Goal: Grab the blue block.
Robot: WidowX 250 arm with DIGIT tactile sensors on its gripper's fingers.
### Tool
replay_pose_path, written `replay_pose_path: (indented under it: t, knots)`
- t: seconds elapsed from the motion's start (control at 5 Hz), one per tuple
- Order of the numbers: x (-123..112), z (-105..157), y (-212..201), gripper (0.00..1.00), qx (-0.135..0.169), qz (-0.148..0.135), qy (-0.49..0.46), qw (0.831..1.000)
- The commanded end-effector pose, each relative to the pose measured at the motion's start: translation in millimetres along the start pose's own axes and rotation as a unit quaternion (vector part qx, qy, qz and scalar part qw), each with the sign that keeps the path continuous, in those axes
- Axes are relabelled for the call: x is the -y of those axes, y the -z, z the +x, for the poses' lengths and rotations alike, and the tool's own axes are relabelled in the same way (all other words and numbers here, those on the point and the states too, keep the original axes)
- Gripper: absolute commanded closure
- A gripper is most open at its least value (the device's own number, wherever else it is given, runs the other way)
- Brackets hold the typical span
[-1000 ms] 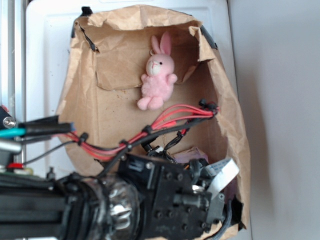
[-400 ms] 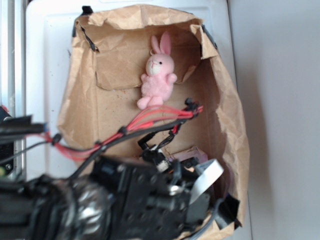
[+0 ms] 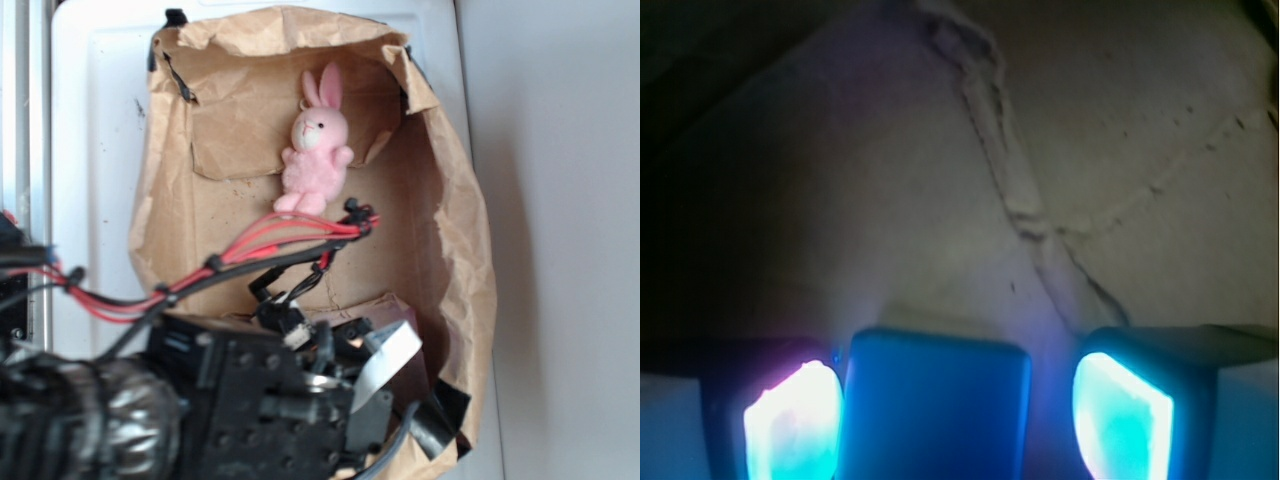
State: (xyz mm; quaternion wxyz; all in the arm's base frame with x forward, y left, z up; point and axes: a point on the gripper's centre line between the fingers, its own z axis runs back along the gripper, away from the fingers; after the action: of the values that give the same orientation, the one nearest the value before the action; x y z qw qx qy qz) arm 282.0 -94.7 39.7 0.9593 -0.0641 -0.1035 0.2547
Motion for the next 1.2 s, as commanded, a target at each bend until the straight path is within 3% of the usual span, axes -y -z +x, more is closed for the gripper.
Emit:
replay_pose_path:
  t: [0.0, 0.4, 0.8, 1.0]
  knots:
    - [19, -16, -14, 0.00, 0.002, -0.031, 0.033, 0.999]
    - [20, -21, 0, 0.00, 0.001, -0.020, 0.030, 0.999]
    - [15, -21, 11, 0.00, -0.019, -0.011, 0.023, 1.000]
    - [13, -19, 15, 0.59, -0.019, -0.006, 0.019, 1.000]
